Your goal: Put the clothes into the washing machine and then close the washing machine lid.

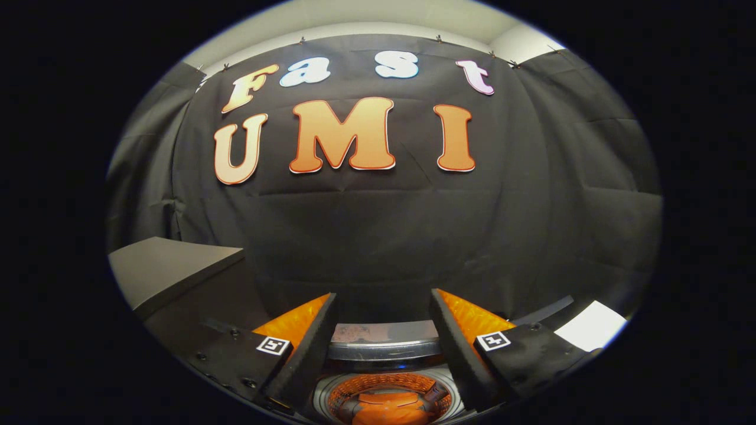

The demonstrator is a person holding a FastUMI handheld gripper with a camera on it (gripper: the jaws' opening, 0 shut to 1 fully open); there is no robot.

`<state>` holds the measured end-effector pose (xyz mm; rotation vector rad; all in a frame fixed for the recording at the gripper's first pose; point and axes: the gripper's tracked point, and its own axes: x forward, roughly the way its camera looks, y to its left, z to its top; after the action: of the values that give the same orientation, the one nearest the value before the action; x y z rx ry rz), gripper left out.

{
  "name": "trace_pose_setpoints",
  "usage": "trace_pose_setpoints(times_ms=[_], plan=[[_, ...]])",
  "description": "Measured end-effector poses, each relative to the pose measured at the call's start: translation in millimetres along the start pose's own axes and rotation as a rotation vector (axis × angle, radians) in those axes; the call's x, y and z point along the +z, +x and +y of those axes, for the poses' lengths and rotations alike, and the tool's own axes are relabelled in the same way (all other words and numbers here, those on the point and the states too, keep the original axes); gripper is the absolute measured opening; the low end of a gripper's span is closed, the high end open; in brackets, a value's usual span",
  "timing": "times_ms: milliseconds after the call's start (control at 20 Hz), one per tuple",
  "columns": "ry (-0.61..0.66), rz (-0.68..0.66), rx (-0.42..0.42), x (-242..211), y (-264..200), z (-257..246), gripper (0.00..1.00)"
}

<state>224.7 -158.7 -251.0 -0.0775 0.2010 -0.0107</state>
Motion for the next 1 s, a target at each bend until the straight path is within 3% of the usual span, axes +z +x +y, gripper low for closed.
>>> trace_pose_setpoints(times_ms=[350,700,850,1000], plan=[[-0.008,0.062,-0.016,-24.4,-9.1,-5.0,0.99],[0.051,0.296,0.004,-126.4,-10.9,-5.5,0.99],[0.064,0.307,0.033,-124.3,-30.3,-4.0,0.99],[0.065,0.275,0.071,-93.2,-48.3,-8.6,0.99]])
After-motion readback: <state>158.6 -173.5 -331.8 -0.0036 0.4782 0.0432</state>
